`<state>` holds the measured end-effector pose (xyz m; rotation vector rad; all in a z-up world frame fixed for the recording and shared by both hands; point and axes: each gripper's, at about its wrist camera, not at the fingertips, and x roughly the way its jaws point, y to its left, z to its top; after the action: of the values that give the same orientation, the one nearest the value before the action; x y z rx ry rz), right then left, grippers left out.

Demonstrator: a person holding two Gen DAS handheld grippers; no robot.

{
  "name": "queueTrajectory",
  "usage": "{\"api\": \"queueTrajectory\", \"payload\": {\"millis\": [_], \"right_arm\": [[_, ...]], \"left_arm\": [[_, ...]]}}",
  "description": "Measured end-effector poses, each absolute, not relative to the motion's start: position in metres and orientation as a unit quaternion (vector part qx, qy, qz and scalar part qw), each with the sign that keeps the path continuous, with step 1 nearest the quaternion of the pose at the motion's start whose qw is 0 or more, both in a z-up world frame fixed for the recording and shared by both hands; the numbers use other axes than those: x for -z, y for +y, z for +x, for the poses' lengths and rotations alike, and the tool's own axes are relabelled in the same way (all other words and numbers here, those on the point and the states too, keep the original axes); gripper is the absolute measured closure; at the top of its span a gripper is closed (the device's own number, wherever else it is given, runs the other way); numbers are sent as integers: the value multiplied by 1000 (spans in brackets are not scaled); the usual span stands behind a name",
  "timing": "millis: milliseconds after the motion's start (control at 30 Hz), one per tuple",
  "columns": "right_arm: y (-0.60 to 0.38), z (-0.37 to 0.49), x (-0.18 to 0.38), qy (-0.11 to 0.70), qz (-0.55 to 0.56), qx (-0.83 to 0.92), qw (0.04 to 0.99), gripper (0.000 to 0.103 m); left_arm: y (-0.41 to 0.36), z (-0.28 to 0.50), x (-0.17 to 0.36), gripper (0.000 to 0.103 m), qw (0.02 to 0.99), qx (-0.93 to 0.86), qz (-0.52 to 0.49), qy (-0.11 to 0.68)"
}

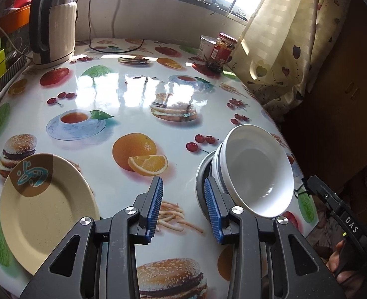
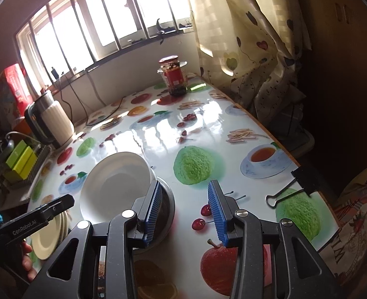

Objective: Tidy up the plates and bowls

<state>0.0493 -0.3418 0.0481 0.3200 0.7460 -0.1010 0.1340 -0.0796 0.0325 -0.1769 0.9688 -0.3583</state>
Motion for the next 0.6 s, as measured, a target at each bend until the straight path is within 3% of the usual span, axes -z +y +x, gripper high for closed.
{"api": "queueTrajectory", "payload": {"millis": [600], "right_arm": [[-353,58,8,400,202,1,894,64]], "left_arm": [[-84,144,3,67,850,171,-112,486]]}}
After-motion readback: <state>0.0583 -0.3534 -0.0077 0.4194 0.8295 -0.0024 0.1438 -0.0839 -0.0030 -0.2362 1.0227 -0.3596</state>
